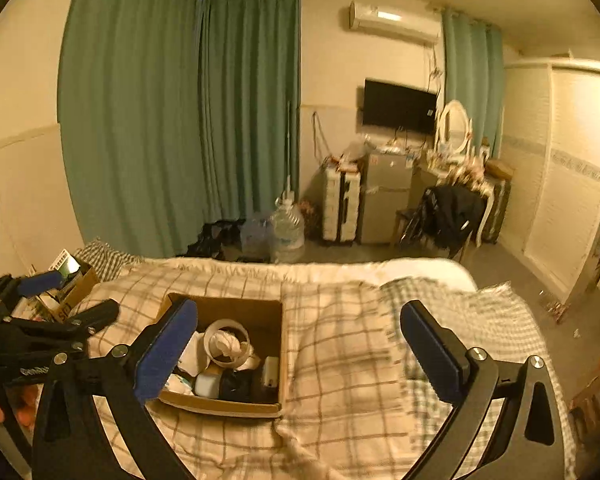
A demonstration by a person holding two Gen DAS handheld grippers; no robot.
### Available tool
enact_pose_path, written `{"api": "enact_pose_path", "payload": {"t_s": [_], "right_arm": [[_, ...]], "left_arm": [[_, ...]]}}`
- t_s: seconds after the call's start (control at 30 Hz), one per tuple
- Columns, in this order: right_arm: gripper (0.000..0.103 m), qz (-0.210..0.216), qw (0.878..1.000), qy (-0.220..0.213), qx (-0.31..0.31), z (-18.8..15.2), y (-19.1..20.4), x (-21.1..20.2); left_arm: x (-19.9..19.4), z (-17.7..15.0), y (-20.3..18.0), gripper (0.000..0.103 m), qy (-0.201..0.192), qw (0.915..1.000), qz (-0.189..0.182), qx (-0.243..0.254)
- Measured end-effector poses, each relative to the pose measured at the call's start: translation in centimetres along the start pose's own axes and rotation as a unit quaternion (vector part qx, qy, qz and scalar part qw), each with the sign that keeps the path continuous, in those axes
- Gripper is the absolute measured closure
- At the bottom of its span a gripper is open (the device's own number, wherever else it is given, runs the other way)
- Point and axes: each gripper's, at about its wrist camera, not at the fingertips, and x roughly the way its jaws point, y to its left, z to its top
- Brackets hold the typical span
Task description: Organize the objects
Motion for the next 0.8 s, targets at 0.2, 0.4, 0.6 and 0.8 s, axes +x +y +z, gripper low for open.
{"api": "enact_pose_path", "payload": {"t_s": [0.2,0.4,0.6,0.8], "right_arm": [[0.0,-0.002,0.999,-0.037,-0.016,-0.8,0.8,-4.9],[0.0,0.01,0.997,-0.068,-0.025,-3.5,2.0,-6.7],[0.0,0.012,0.997,-0.079,-0.017,-10.3,2.8,-3.6],[0.0,0.021,0.999,-0.011,-0.038,-15.0,3.9,1.6]], "left_arm": [[-5.4,-1.3,0.4,0.0,-0.069,0.9976,0.008,-0.009],[-7.8,-4.5,0.8,0.0,-0.122,0.9921,0.006,-0.03],[-4.9,-10.9,0.8,0.0,-0.134,0.9867,0.062,-0.069],[-1.1,-14.7,0.6,0.0,-0.1,0.9915,0.074,-0.036]]}}
